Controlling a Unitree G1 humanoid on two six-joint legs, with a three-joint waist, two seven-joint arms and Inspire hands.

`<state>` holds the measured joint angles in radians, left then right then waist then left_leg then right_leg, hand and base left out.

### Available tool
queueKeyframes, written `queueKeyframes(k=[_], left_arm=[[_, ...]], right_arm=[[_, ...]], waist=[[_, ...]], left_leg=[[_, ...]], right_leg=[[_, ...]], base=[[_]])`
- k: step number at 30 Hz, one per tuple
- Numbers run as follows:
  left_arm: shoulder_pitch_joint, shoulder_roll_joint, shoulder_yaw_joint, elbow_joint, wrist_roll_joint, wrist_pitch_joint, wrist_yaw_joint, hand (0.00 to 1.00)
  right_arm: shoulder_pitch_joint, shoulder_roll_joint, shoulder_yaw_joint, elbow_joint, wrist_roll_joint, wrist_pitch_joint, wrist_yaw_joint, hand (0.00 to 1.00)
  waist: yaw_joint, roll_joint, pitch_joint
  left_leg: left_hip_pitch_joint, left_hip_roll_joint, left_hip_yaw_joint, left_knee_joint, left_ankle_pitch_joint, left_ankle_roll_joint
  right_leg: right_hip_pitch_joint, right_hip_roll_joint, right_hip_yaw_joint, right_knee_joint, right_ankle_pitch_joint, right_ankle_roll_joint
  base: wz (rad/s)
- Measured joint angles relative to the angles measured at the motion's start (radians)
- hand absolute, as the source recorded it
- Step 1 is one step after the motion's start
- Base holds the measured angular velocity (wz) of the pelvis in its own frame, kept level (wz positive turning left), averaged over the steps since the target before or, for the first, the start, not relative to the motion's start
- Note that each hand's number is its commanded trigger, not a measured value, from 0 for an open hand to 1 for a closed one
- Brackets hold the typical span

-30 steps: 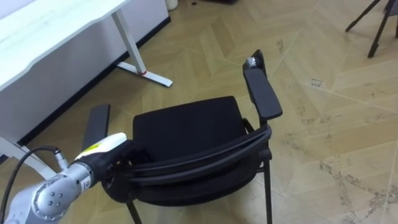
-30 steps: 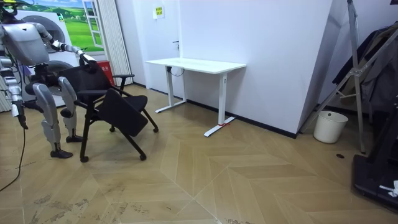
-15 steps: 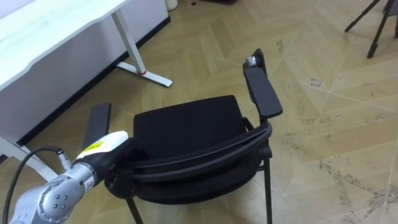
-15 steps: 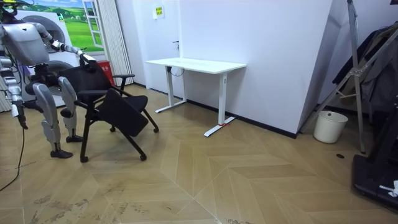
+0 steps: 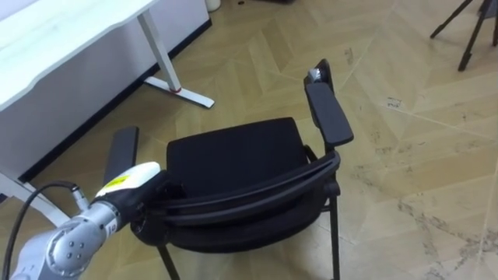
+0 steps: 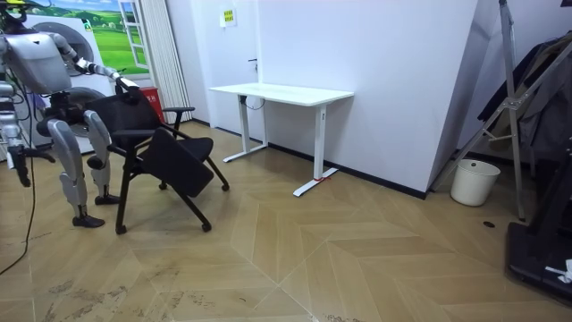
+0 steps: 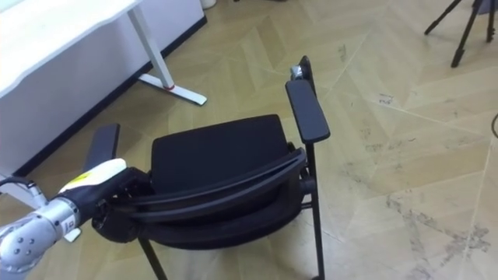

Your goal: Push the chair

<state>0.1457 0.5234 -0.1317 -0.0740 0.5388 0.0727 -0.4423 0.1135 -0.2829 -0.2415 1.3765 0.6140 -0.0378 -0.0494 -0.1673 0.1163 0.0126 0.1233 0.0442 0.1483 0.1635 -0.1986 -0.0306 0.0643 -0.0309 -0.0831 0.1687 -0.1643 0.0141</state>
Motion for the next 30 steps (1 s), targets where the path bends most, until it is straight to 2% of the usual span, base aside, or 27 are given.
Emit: queueKeyframes(k=[2, 4, 5, 7, 8, 9, 10, 12, 14, 16, 17, 19, 22, 23, 25, 26, 30], left_arm=[[0.007, 0.011, 0.013, -0.009, -0.011, 0.002, -0.003, 1.00], [0.019, 0.017, 0.031, -0.011, -0.017, 0.014, 0.003, 1.00], [0.020, 0.017, 0.035, -0.010, -0.017, 0.017, 0.004, 1.00], [0.027, 0.017, 0.056, -0.009, -0.016, 0.030, 0.007, 1.00], [0.027, 0.019, 0.060, -0.008, -0.016, 0.032, 0.011, 1.00], [0.030, 0.028, 0.061, -0.003, -0.019, 0.038, 0.022, 1.00], [0.030, 0.041, 0.061, -0.003, -0.019, 0.046, 0.029, 1.00], [0.030, 0.048, 0.061, -0.001, -0.015, 0.053, 0.043, 1.00], [0.030, 0.060, 0.061, -0.002, -0.018, 0.048, 0.052, 1.00], [0.030, 0.091, 0.061, -0.008, -0.029, 0.028, 0.080, 1.00], [0.030, 0.097, 0.061, -0.010, -0.033, 0.024, 0.088, 1.00], [0.030, 0.124, 0.061, -0.009, -0.046, 0.003, 0.111, 1.00], [0.028, 0.141, 0.062, -0.009, -0.051, -0.028, 0.136, 1.00], [0.027, 0.141, 0.062, -0.009, -0.052, -0.031, 0.139, 1.00], [0.027, 0.142, 0.062, -0.009, -0.054, -0.034, 0.155, 1.00], [0.026, 0.142, 0.062, -0.009, -0.054, -0.035, 0.155, 1.00], [0.021, 0.141, 0.063, -0.009, -0.049, -0.042, 0.154, 1.00]], right_arm=[[0.025, 0.000, -0.112, 0.012, 0.117, 0.001, 0.010, 0.00], [0.067, 0.000, -0.274, 0.014, 0.322, 0.001, 0.005, 0.00], [0.076, 0.000, -0.314, 0.009, 0.367, 0.000, 0.000, 0.00], [0.105, -0.001, -0.458, -0.046, 0.512, -0.001, -0.040, 0.00], [0.107, -0.001, -0.495, -0.061, 0.545, -0.003, -0.049, 0.00], [0.112, 0.000, -0.550, -0.109, 0.596, -0.007, -0.083, 0.00], [0.122, 0.008, -0.577, -0.205, 0.605, -0.009, -0.137, 0.00], [0.137, 0.007, -0.604, -0.347, 0.606, -0.030, -0.216, 0.00], [0.143, 0.004, -0.616, -0.512, 0.600, -0.060, -0.317, 0.00], [0.126, -0.016, -0.615, -0.701, 0.507, -0.106, -0.446, 0.00], [0.120, -0.022, -0.614, -0.748, 0.470, -0.115, -0.481, 0.00], [0.086, -0.059, -0.613, -0.882, 0.325, -0.145, -0.611, 0.00], [0.044, -0.099, -0.631, -1.057, 0.090, -0.159, -0.750, 0.00], [0.033, -0.110, -0.634, -1.085, 0.048, -0.162, -0.774, 0.00], [-0.007, -0.148, -0.635, -1.201, -0.143, -0.160, -0.849, 0.00], [-0.014, -0.154, -0.635, -1.232, -0.189, -0.161, -0.858, 0.00], [-0.058, -0.227, -0.630, -1.368, -0.458, -0.155, -0.899, 0.00]], waist=[[-0.024, 0.000, -0.0003], [-0.052, 0.001, -0.0019], [-0.059, 0.003, -0.0034], [-0.076, -0.001, -0.0029], [-0.082, 0.001, -0.0042], [-0.096, -0.005, -0.0100], [-0.102, -0.003, -0.0165], [-0.134, -0.011, -0.0172], [-0.141, -0.015, -0.0239], [-0.148, -0.016, -0.0254], [-0.147, -0.018, -0.0232], [-0.160, -0.028, -0.0151], [-0.161, -0.025, -0.0180], [-0.160, -0.025, -0.0180], [-0.154, -0.026, -0.0176], [-0.154, -0.026, -0.0176], [-0.131, -0.035, -0.0161]], left_leg=[[-0.010, 0.000, 0.000, 0.000, -0.001, 0.001], [-0.011, 0.002, 0.004, -0.001, -0.001, 0.001], [-0.011, 0.002, 0.008, -0.002, -0.001, 0.002], [-0.012, 0.003, 0.030, -0.010, -0.001, 0.002], [-0.014, 0.003, 0.038, -0.011, -0.001, 0.002], [-0.024, 0.003, 0.043, -0.010, -0.001, 0.002], [-0.030, 0.001, 0.045, -0.011, -0.002, 0.003], [-0.035, 0.001, 0.045, -0.009, -0.005, 0.007], [-0.041, 0.001, 0.053, -0.006, -0.008, 0.012], [-0.063, 0.002, 0.064, -0.001, -0.010, 0.016], [-0.065, 0.002, 0.069, -0.001, -0.010, 0.016], [-0.074, 0.002, 0.072, 0.004, -0.010, 0.016], [-0.109, 0.000, 0.073, 0.019, -0.010, 0.016], [-0.114, -0.001, 0.073, 0.023, -0.010, 0.016], [-0.118, -0.001, 0.075, 0.026, -0.009, 0.016], [-0.118, -0.001, 0.075, 0.026, -0.009, 0.016], [-0.110, -0.001, 0.091, 0.025, -0.009, 0.016]], right_leg=[[-0.011, 0.000, -0.001, 0.002, 0.000, 0.000], [-0.013, 0.002, 0.003, 0.002, 0.000, 0.000], [-0.014, 0.002, 0.004, 0.003, 0.000, 0.000], [-0.031, 0.006, 0.028, 0.029, -0.001, 0.000], [-0.036, 0.005, 0.031, 0.036, -0.002, 0.000], [-0.051, 0.005, 0.036, 0.043, -0.003, 0.000], [-0.065, 0.005, 0.042, 0.055, -0.005, 0.001], [-0.069, 0.005, 0.041, 0.056, -0.004, 0.002], [-0.081, 0.007, 0.052, 0.064, -0.004, 0.002], [-0.108, 0.009, 0.064, 0.071, 0.000, 0.004], [-0.114, 0.009, 0.068, 0.074, 0.002, 0.004], [-0.123, 0.010, 0.075, 0.077, 0.002, 0.004], [-0.156, 0.006, 0.073, 0.085, 0.002, 0.004], [-0.161, 0.005, 0.073, 0.086, 0.002, 0.004], [-0.171, 0.004, 0.074, 0.090, 0.002, 0.004], [-0.171, 0.004, 0.073, 0.089, 0.002, 0.004], [-0.170, 0.004, 0.083, 0.090, 0.002, 0.004]], base=[[0.00], [-0.06], [-0.10], [-0.27], [-0.28], [-0.18], [-0.16], [-0.03], [-0.13], [-0.17], [-0.11], [-0.06], [0.00], [0.00], [0.00], [0.00], [-0.08]])
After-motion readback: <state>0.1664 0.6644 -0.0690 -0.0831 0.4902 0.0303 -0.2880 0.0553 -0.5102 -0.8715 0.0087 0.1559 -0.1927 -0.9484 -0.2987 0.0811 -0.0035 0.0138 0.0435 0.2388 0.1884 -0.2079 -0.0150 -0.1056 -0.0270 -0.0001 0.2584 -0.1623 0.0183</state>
